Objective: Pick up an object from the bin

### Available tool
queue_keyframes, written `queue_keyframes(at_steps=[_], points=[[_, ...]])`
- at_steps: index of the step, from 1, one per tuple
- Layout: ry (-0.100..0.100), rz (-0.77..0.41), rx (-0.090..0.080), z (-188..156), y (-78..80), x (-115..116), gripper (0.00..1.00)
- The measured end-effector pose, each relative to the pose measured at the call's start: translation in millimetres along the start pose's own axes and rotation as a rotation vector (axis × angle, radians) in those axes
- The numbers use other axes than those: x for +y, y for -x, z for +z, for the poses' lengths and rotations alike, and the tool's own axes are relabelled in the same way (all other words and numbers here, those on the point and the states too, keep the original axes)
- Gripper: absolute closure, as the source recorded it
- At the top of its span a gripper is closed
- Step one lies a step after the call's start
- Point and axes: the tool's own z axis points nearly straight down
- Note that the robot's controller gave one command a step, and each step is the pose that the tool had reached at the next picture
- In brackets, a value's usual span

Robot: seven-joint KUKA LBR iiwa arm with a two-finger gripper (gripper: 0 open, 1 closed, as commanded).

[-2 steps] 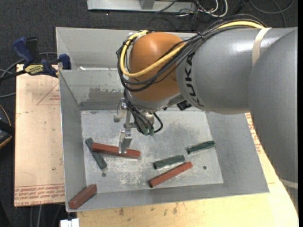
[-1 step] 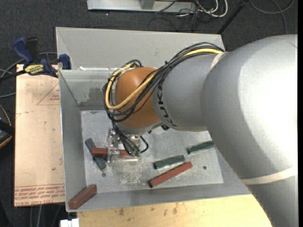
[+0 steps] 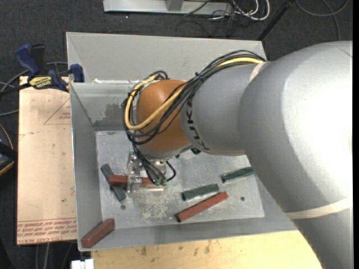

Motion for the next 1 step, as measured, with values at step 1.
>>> queue_keyframes(at_steps=[1], points=[[-0.002,0.061,0.003,-130.1,3.5,4.5,1.00]])
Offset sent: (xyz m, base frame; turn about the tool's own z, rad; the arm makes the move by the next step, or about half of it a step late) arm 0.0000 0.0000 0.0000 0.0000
